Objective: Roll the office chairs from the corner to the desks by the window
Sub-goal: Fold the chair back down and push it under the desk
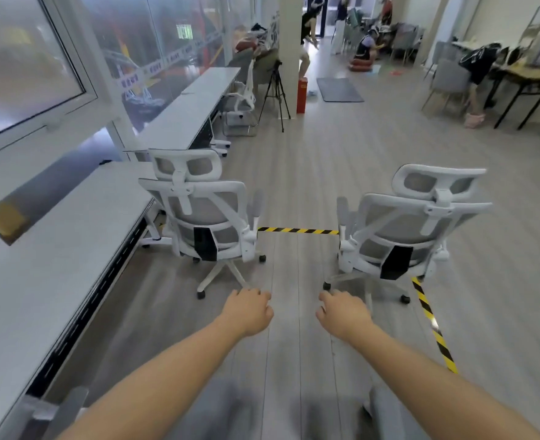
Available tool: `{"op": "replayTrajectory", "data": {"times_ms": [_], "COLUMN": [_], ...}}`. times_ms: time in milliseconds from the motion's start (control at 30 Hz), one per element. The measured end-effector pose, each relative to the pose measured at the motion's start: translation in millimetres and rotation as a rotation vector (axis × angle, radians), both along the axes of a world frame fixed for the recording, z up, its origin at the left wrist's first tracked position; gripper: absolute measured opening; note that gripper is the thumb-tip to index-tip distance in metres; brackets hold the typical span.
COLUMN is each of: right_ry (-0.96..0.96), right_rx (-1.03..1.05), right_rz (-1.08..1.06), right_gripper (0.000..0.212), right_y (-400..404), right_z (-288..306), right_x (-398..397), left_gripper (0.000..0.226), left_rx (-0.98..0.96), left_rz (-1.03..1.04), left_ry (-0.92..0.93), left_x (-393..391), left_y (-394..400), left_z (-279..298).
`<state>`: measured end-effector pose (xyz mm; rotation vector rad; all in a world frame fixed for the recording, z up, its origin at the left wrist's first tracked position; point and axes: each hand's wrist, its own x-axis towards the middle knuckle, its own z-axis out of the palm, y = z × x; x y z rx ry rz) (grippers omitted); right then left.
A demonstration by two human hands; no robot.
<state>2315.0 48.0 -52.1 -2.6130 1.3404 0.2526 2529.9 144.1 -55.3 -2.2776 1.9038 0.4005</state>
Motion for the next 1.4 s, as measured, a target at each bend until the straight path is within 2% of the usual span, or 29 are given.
{"op": "replayTrajectory", "data": {"times_ms": [333, 567, 733, 867, 1133, 1267, 1400], "right_ry": [-0.049, -0.099, -0.131, -0.156, -0.163, -0.109, -0.115], "right_rx": [-0.002, -0.038, -0.048, -0.037, 0.036, 0.148, 0.34], "right_rz": [0.17, 0.317, 0.468, 0.591, 0.887, 1.049, 1.094], "right_gripper": [0.04, 0.039, 0.035, 0.034, 0.05, 0.051, 0.05], "right_y": [-210, -331, -399, -428, -474, -484, -477], "right_z": [35, 54, 77, 77, 58, 48, 32], "right_x": [150, 295, 404, 471, 583, 621, 650], "left_gripper": [0.036, 0.04, 0.035, 0.036, 0.054, 0.053, 0.053], "left_rx": [-0.12, -0.285, -0.406, -0.423, -0.393, -0.35, -0.314], "left_rz": [0.178, 0.281, 0.34, 0.425, 0.614, 0.726, 0.813], "left_ry": [-0.073, -0.089, -0.219, -0.249, -0.234, -0.245, -0.261], "left_x": [129, 268, 370, 419, 477, 490, 505], "left_y": [-172, -287, -331, -352, -377, -387, -390], "left_z": [17, 35, 59, 61, 45, 41, 32]}}
